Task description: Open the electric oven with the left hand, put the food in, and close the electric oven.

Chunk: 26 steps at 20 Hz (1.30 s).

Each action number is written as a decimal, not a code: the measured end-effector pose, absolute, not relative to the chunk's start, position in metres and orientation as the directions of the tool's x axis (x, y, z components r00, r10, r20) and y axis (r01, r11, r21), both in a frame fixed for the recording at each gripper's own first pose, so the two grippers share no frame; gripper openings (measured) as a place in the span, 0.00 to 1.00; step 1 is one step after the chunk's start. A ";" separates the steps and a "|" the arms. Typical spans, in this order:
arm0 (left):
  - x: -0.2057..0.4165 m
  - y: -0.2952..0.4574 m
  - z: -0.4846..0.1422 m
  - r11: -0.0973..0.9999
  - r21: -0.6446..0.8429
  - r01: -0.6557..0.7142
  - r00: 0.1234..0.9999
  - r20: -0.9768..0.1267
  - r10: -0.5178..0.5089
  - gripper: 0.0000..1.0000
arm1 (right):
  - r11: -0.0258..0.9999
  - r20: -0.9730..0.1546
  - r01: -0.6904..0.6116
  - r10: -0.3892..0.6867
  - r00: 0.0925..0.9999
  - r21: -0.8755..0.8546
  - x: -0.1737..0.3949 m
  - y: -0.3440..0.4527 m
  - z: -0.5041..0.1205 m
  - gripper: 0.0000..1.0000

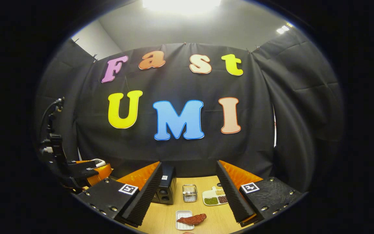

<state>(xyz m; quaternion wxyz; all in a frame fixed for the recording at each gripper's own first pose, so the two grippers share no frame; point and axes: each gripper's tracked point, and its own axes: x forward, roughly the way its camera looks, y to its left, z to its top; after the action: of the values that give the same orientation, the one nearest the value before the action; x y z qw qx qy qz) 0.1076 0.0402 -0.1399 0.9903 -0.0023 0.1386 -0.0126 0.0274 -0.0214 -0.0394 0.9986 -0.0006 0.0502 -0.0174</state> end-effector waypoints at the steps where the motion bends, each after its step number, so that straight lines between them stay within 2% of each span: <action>1: 0.117 0.042 -0.152 1.000 -0.014 0.028 0.955 -0.296 -0.031 0.99 | 0.999 -0.109 0.038 -0.038 0.993 -0.007 0.029 -0.023 -0.042 0.99; 2: 0.126 0.045 -0.163 0.999 -0.019 0.026 0.947 -0.321 -0.031 0.99 | 0.999 -0.118 0.040 -0.041 0.992 -0.011 0.030 -0.024 -0.045 0.99; 3: 0.133 0.048 -0.178 0.999 -0.022 0.025 0.938 -0.345 -0.031 0.92 | 0.999 -0.127 0.042 -0.043 0.991 -0.014 0.031 -0.024 -0.047 0.99; 4: 0.142 0.051 -0.189 1.000 -0.019 0.023 0.931 -0.363 -0.028 0.92 | 0.999 -0.135 0.044 -0.047 0.990 -0.019 0.033 -0.025 -0.050 0.99; 5: 0.150 0.055 -0.199 1.000 -0.010 0.021 0.925 -0.379 -0.023 0.99 | 0.999 -0.142 0.048 -0.051 0.988 -0.024 0.035 -0.026 -0.053 0.99; 6: 0.159 0.059 -0.208 1.000 0.000 0.022 0.919 -0.393 -0.020 0.92 | 0.998 -0.149 0.053 -0.056 0.987 -0.028 0.037 -0.028 -0.056 0.99; 9: 0.179 0.065 -0.238 0.999 0.022 0.030 0.901 -0.433 -0.018 0.92 | 0.997 -0.170 0.073 -0.077 0.982 -0.033 0.039 -0.032 -0.063 0.99; 10: 0.185 0.067 -0.247 0.999 0.026 0.035 0.895 -0.445 -0.020 0.99 | 0.996 -0.176 0.080 -0.085 0.981 -0.034 0.041 -0.034 -0.065 0.99; 11: 0.190 0.067 -0.256 0.999 0.031 0.041 0.890 -0.456 -0.022 0.95 | 0.996 -0.180 0.087 -0.092 0.979 -0.037 0.041 -0.036 -0.066 0.99; 12: 0.196 0.067 -0.264 0.998 0.039 0.048 0.882 -0.470 -0.024 0.99 | 0.995 -0.184 0.095 -0.101 0.978 -0.040 0.041 -0.038 -0.068 0.99; 14: 0.204 0.064 -0.281 0.997 0.052 0.063 0.870 -0.493 -0.030 0.95 | 0.993 -0.193 0.108 -0.116 0.974 -0.047 0.040 -0.041 -0.071 0.99; 16: 0.210 0.061 -0.292 0.995 0.060 0.077 0.862 -0.506 -0.036 0.99 | 0.991 -0.198 0.123 -0.132 0.971 -0.055 0.040 -0.045 -0.072 0.99; 21: 0.216 0.064 -0.312 0.994 0.087 0.062 0.849 -0.529 -0.007 0.99 | 0.987 -0.200 0.147 -0.157 0.967 -0.065 0.037 -0.050 -0.071 1.00; 22: 0.216 0.064 -0.313 0.994 0.088 0.058 0.848 -0.530 -0.002 0.95 | 0.987 -0.197 0.148 -0.158 0.968 -0.063 0.037 -0.050 -0.071 0.99; 26: 0.214 0.067 -0.314 0.996 0.081 0.036 0.849 -0.529 0.012 0.94 | 0.988 -0.194 0.141 -0.150 0.970 -0.059 0.035 -0.046 -0.071 0.99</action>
<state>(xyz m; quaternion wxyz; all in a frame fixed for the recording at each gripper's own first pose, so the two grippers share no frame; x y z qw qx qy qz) 0.2143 0.0665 -0.3145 0.9604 0.0439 0.2749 -0.0064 0.0355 -0.0456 -0.0706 0.9921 -0.0224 0.0993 -0.0732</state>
